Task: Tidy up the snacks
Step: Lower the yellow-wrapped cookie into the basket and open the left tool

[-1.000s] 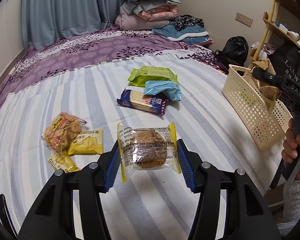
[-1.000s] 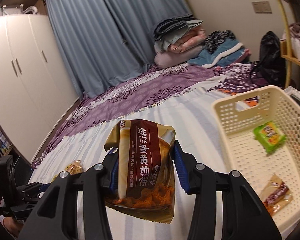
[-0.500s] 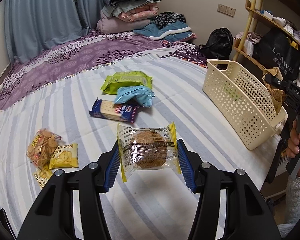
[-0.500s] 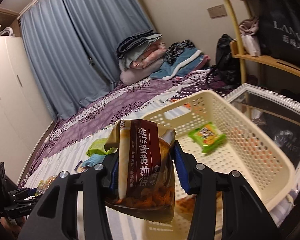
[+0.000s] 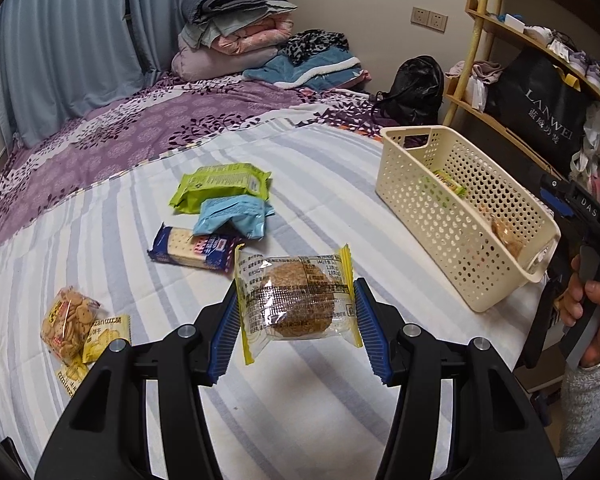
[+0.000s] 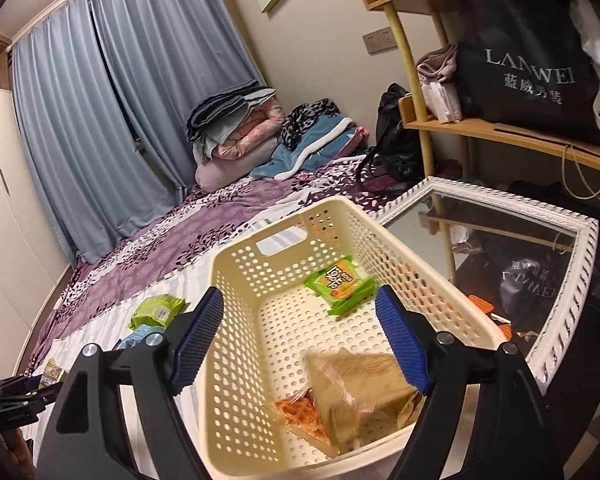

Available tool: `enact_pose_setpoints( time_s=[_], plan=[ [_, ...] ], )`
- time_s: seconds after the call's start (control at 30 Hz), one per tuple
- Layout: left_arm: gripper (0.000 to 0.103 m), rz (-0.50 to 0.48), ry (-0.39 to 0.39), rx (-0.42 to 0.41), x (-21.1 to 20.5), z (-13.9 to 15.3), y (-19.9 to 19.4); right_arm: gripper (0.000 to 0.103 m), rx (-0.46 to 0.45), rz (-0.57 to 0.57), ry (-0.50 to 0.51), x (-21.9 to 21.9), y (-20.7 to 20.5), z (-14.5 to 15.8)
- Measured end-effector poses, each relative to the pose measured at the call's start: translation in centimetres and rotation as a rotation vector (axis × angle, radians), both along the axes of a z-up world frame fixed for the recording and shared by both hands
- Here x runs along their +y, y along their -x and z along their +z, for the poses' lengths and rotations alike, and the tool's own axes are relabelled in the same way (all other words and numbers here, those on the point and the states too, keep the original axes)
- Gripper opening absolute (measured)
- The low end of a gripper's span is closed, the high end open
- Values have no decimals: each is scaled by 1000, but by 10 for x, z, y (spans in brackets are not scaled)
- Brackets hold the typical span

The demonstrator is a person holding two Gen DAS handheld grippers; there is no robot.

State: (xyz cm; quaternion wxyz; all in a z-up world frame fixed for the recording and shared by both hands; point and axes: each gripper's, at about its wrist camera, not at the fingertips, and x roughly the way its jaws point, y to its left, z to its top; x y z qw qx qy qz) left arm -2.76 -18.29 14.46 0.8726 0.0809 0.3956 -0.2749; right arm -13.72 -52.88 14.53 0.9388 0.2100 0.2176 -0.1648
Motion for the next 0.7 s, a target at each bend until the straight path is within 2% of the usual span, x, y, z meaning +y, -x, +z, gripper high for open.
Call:
enact_pose_setpoints(
  time_s=[0.13,0.4,0.7],
  plan=[
    [56,-35,1,-13,-18,5,2,89,-1,-27,21,-2,8,-1],
    [56,-146,9,-46,-72,20,5,98,-4,-65,47,-13,22,-1],
    [56,-305,26,-46,-147,27,19,98,-14,-123,52,-26,39,0]
  ],
)
